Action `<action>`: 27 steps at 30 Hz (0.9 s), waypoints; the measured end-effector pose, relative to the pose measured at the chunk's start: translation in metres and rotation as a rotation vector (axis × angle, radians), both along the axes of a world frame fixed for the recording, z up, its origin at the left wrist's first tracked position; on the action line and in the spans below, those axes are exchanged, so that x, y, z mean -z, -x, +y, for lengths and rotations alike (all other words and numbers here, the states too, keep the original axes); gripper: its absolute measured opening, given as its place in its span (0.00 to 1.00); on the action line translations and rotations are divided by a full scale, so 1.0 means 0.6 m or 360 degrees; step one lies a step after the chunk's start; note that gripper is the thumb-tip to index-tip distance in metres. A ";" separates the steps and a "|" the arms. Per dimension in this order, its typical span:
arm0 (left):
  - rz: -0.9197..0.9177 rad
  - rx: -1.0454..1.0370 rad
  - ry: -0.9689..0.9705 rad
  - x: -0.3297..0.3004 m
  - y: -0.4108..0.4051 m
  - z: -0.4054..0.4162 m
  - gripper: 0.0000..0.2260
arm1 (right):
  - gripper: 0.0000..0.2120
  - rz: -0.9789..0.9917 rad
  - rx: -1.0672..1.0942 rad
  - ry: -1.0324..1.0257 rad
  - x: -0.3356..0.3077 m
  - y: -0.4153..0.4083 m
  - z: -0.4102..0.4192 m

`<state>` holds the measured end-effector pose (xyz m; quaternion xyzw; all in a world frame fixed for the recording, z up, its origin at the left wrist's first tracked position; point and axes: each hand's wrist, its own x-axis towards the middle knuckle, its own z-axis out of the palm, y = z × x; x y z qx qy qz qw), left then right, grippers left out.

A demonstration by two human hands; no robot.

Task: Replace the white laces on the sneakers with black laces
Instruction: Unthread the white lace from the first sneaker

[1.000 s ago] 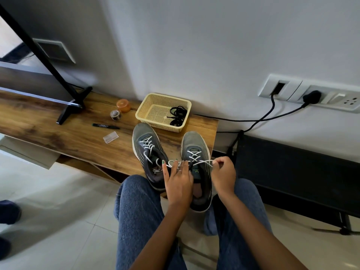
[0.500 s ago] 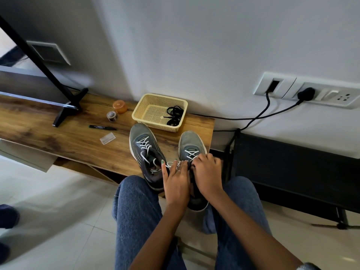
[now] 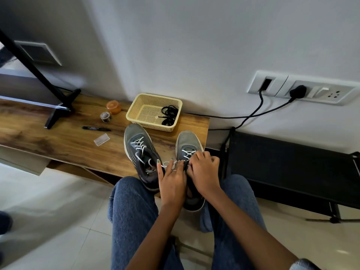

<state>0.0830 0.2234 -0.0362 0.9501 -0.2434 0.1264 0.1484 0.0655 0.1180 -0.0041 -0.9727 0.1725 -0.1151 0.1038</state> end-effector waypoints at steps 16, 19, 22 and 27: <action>-0.0023 0.0001 0.0022 -0.002 -0.003 -0.002 0.18 | 0.02 -0.0254 0.0781 -0.1160 0.004 0.012 -0.046; -0.0034 0.0010 0.0017 -0.002 -0.002 -0.002 0.18 | 0.14 -0.0078 0.0293 -0.0619 -0.015 0.013 -0.030; -0.0044 0.0035 0.0041 -0.003 -0.001 -0.003 0.17 | 0.13 0.0074 -0.0080 -0.0219 -0.025 0.007 -0.014; -0.0026 0.0053 0.0034 -0.005 -0.001 -0.002 0.17 | 0.07 0.0227 -0.0121 0.0130 -0.013 0.004 0.001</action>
